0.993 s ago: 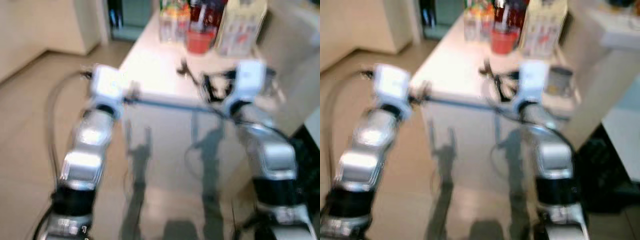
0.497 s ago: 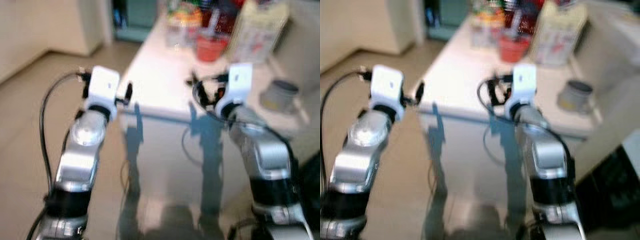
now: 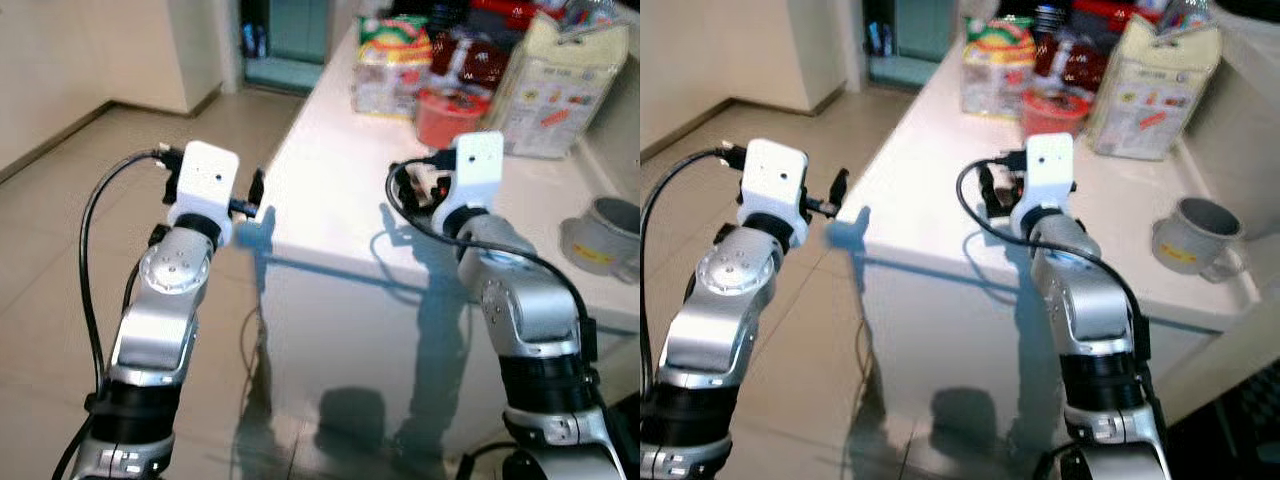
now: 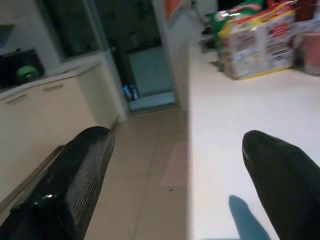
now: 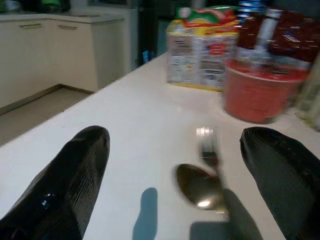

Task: Setting the table

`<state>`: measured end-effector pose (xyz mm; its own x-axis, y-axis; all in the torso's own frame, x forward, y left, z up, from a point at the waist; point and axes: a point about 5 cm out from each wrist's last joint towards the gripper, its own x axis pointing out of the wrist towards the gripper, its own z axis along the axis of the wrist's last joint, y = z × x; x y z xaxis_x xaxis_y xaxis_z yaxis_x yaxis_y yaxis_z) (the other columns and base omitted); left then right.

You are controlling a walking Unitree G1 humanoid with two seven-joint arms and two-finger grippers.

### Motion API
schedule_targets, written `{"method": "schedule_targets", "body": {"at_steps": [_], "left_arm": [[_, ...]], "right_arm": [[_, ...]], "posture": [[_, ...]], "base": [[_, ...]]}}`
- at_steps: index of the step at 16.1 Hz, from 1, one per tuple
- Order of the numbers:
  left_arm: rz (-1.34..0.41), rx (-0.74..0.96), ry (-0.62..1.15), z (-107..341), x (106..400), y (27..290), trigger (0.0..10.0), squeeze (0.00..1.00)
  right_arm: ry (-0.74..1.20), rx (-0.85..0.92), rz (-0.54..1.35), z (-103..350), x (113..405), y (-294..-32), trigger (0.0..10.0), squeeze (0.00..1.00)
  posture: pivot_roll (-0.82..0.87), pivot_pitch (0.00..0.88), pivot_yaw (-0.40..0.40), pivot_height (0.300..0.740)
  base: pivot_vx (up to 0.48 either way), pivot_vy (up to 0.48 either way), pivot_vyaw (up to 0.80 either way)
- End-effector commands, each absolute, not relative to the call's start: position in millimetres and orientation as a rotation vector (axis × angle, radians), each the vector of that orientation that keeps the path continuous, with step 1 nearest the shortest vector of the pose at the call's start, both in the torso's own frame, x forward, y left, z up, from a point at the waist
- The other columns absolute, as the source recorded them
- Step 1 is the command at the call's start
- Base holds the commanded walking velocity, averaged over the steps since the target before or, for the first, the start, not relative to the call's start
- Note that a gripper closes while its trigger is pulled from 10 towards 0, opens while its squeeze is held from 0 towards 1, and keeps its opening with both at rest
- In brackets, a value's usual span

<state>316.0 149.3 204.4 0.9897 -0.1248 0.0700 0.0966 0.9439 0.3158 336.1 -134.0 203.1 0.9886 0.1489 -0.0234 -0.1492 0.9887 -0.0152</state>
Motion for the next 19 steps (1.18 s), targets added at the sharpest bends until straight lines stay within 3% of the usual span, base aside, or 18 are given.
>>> {"method": "schedule_targets", "body": {"at_steps": [1,5,6,7,10,16,17,18,19], "left_arm": [[-0.149,0.312,-0.118,208.8,314.7,138.5,10.0,0.0],[-0.227,0.355,-0.111,204.8,311.3,131.6,10.0,0.0],[-0.277,0.329,-0.115,206.1,309.2,125.6,10.0,0.0],[-0.313,0.304,-0.118,208.2,308.4,120.9,10.0,0.0],[-0.429,0.329,-0.124,208.1,303.5,107.8,10.0,0.0],[-0.456,0.33,-0.118,210.0,305.5,107.5,10.0,0.0],[-0.469,0.334,-0.115,209.6,305.1,106.1,10.0,0.0],[-0.475,0.336,-0.114,209.2,304.8,105.4,10.0,0.0],[-0.477,0.337,-0.114,208.8,304.1,105.1,10.0,0.0]], "right_arm": [[0.035,-0.023,0.095,204.5,338.1,-146.7,10.0,0.0],[0.091,-0.02,0.036,200.0,343.0,-159.7,10.0,0.0],[0.13,0.001,0.016,196.5,345.0,-168.1,10.0,0.59],[0.152,0.005,0.001,194.7,346.7,-173.0,10.0,1.0],[0.199,0.031,-0.015,194.1,358.0,-188.9,10.0,1.0],[0.33,0.123,0.05,186.7,380.3,-201.2,10.0,1.0],[0.35,0.124,0.063,188.5,389.9,-198.5,10.0,0.89],[0.367,0.129,0.072,189.3,393.7,-195.8,10.0,0.55],[0.379,0.142,0.094,189.8,396.6,-192.5,10.0,0.0]], "posture": [[0.02,0.0,-0.048,0.74],[0.02,0.0,-0.048,0.74],[0.02,0.0,-0.048,0.74],[0.02,0.0,-0.044,0.74],[0.02,0.0,-0.038,0.74],[0.01,0.0,-0.023,0.74],[0.01,0.0,-0.023,0.74],[0.01,0.0,-0.021,0.74],[0.01,0.0,-0.024,0.74]], "base": [[0.274,0.0,0.0],[0.0,0.0,0.0],[0.0,0.0,0.0],[0.0,0.0,0.0],[0.0,0.0,0.0],[0.0,0.0,0.0],[0.0,0.0,0.0],[0.0,0.0,0.0],[0.0,0.0,0.0]]}}
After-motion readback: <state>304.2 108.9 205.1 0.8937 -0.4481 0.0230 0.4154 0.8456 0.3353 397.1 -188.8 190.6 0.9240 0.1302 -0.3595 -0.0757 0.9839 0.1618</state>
